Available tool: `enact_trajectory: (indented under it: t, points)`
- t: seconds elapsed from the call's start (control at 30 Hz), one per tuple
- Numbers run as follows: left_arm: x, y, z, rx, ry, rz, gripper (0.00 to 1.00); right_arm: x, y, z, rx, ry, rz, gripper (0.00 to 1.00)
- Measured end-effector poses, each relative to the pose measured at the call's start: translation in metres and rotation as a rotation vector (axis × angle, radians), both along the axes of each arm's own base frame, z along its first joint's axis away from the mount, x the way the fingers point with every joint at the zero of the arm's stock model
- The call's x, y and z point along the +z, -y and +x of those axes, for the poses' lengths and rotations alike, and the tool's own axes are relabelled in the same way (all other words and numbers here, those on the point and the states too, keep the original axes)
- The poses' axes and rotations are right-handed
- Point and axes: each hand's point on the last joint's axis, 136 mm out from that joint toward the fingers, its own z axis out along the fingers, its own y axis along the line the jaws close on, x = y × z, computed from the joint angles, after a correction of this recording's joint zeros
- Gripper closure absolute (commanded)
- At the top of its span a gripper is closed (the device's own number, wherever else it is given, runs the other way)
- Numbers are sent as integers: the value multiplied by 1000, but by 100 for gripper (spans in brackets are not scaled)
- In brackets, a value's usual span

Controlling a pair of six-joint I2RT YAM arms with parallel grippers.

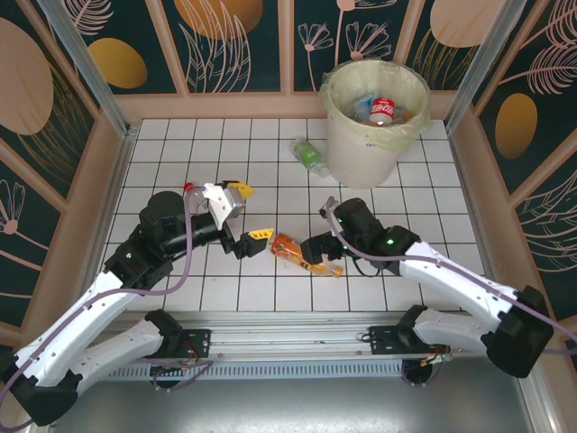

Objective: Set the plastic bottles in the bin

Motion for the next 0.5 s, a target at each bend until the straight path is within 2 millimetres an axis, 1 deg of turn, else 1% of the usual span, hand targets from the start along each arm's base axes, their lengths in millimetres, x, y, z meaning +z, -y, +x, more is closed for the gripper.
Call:
enact_trajectory:
  t: [0.13, 0.27, 0.37, 0.5]
  points:
    - [0, 0, -1, -6, -1, 0, 2, -30, -13, 0, 29, -30, -78, 1]
    - [-1, 2, -2, -15, -5, 0, 2, -58, -21, -1, 63, -60, -167, 1]
    - [-3, 3, -2, -24, -12, 5, 2, -69, -29, 1, 92, -64, -211, 1]
    - [-5, 5, -2, -33, -17, 6, 1, -73, -40, 4, 140, -53, -240, 1]
